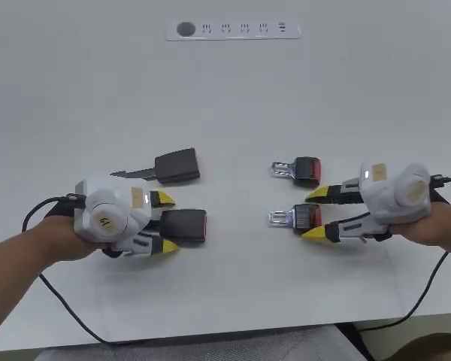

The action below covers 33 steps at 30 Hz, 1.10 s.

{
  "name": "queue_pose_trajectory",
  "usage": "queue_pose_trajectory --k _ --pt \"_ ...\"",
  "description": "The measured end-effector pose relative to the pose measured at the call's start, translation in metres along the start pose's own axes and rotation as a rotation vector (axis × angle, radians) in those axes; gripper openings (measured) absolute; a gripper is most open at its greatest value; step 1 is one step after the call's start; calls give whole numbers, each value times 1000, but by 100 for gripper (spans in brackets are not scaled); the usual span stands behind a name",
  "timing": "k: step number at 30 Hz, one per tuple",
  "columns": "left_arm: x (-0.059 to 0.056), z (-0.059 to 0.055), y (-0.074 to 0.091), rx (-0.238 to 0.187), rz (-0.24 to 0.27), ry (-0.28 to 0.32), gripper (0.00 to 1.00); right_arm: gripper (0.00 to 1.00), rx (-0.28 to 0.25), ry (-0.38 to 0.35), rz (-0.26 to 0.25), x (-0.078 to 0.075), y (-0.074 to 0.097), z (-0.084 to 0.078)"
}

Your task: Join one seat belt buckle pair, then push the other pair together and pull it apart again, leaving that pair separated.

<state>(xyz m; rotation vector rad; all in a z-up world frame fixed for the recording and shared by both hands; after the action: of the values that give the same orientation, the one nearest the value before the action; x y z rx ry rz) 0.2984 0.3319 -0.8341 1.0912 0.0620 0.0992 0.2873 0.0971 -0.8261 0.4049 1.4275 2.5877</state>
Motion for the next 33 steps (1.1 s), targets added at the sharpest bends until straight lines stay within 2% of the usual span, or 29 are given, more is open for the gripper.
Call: queue_pose_trajectory --k 1,6,11,18,26,33 --pt "-2 0 -1 10 -1 -24 35 41 5 6 2 1 0 0" --pt "-4 0 -1 25 -7 -38 34 37 19 47 12 0 -1 -3" --pt "-2 0 -1 71 -20 -55 34 36 31 62 21 0 0 -3" --pt "-2 1 -1 131 -20 -36 34 35 19 54 51 -1 -1 -3" --pt "-1 -1 -1 158 -20 -26 34 35 29 79 48 -2 -2 -3" --pt "0 -1 -1 163 -17 -14 34 35 12 94 52 -2 -6 1"
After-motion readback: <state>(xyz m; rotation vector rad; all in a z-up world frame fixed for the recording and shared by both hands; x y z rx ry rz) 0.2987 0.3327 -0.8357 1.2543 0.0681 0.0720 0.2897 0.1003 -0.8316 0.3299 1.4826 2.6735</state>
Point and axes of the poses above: the centre of the closed fingertips' face, and the gripper's own axes: y roughly backward along the fingers, x roughly to its left, z roughly out of its top, the point moved 3 cm from there along y, roughly backward along the fingers, and after that the axes turned 12 degrees about x, right-handed, at the moved point
